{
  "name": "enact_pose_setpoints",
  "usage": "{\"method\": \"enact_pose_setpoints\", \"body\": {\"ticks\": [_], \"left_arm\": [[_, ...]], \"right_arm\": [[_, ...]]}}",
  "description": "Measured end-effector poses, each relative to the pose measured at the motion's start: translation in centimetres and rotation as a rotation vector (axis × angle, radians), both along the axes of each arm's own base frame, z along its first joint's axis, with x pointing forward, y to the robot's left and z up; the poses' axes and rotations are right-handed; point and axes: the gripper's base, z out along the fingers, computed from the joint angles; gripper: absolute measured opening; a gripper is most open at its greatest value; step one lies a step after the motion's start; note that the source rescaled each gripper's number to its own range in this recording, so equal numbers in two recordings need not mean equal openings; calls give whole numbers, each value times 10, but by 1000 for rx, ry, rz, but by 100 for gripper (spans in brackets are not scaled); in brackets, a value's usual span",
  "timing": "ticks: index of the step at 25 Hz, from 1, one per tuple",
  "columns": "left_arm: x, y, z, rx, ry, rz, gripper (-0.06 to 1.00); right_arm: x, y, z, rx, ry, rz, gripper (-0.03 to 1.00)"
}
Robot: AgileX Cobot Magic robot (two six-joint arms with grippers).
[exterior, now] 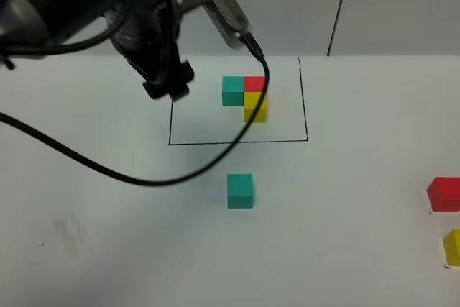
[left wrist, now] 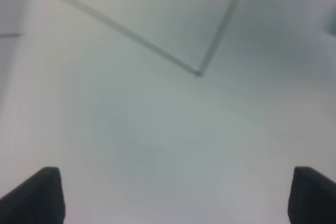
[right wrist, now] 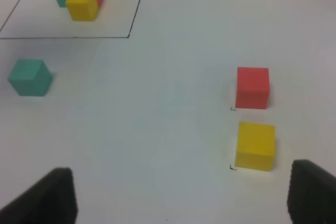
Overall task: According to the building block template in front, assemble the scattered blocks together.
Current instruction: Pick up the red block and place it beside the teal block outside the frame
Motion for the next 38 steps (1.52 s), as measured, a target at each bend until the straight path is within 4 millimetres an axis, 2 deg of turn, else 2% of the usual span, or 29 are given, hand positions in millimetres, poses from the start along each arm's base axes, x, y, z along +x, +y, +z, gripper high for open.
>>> {"method": "enact_pose_setpoints", "body": {"ticks": [4,8,13,17,22,25,28,32,38], "left_arm": [[-19,42,56,-165,-137,176,73],[-54,88,111,-330,-266,297,72],[-120,128,166,-524,-394,307,70],[-173,149,194,-647,-455,236,70],[-252,175,218,-832,-515,94,70],[-293,192,214,-881,-543,44,70],[-319,206,192,-874,-541,35,70],[-342,218,146,-767,-522,-12,67],[-367,229,70,-788,-464,88,55]], "right_arm": [[0,0,0,0,0,0,64],[0,0,0,0,0,0,64],[0,0,0,0,0,0,64],[0,0,0,0,0,0,64],[0,0,0,0,0,0,64],[0,0,0,0,0,0,64],[0,0,0,0,0,0,64],[0,0,0,0,0,0,64],[0,0,0,1,0,0,64]]}}
